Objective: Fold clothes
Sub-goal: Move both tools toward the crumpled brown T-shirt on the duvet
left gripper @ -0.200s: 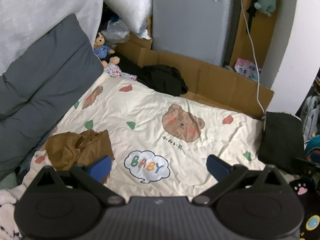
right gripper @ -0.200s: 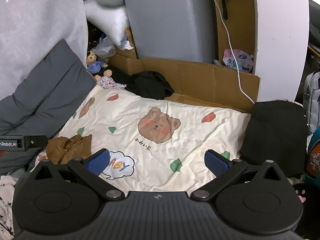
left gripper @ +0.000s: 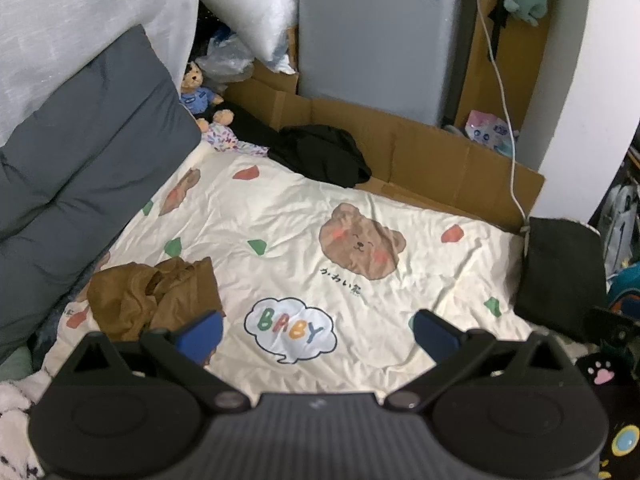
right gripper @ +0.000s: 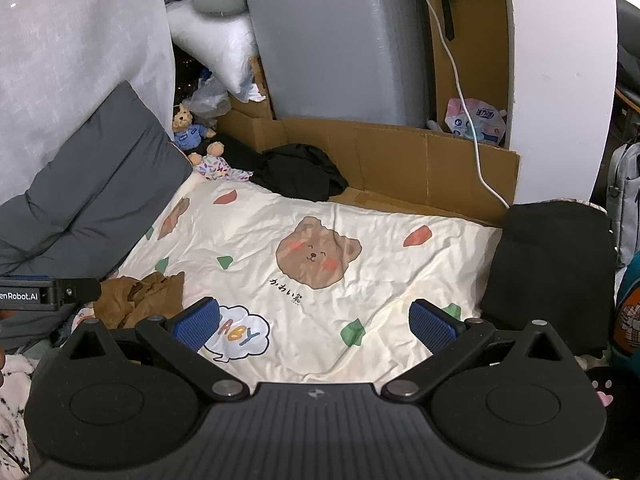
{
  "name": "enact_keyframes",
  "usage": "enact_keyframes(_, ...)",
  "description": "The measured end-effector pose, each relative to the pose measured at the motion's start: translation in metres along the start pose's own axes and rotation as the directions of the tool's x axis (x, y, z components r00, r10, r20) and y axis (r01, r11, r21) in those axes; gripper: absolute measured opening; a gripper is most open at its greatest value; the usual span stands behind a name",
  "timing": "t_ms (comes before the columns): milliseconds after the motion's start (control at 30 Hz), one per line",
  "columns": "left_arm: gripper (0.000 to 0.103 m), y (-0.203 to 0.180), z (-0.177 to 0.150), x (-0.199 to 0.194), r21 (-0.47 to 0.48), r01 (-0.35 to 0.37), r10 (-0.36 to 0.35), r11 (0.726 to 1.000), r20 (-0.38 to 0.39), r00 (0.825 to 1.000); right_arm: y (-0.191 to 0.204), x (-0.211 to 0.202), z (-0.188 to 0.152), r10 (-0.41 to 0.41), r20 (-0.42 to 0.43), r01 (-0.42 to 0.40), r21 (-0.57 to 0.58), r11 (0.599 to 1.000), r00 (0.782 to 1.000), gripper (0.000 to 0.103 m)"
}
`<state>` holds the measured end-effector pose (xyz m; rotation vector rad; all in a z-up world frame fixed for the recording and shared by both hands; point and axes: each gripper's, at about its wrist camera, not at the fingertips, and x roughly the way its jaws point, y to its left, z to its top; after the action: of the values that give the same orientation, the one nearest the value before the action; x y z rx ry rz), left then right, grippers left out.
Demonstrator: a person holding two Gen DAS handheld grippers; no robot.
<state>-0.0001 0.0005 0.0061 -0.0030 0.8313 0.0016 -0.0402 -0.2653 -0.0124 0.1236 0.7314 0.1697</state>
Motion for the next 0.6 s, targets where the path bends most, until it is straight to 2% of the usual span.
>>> enact_keyframes(133, 0.103, -0.013, 0.009, 0.009, 0.034, -0.019, 0.02, 0.999, -0.016, 1.0, -0.001, 0.002, 0.001, -0.003, 0.001, 0.003, -0.007, 1.0, 1.0, 0.103)
enact_keyframes(533, 0.103, -0.015, 0.01, 0.022, 0.032, 0.003, -0.002, 0.999, -0.026, 1.0, -0.004, 0.008, 0.004, -0.011, 0.003, 0.011, -0.028, 1.0, 1.0, 0.103)
enact_keyframes(600, 0.103, 0.003, 0.0, 0.008, 0.024, 0.004, -0.003, 1.0, -0.013, 1.0, 0.0, 0.009, 0.0, -0.008, 0.004, 0.008, -0.03, 1.0, 1.0, 0.103)
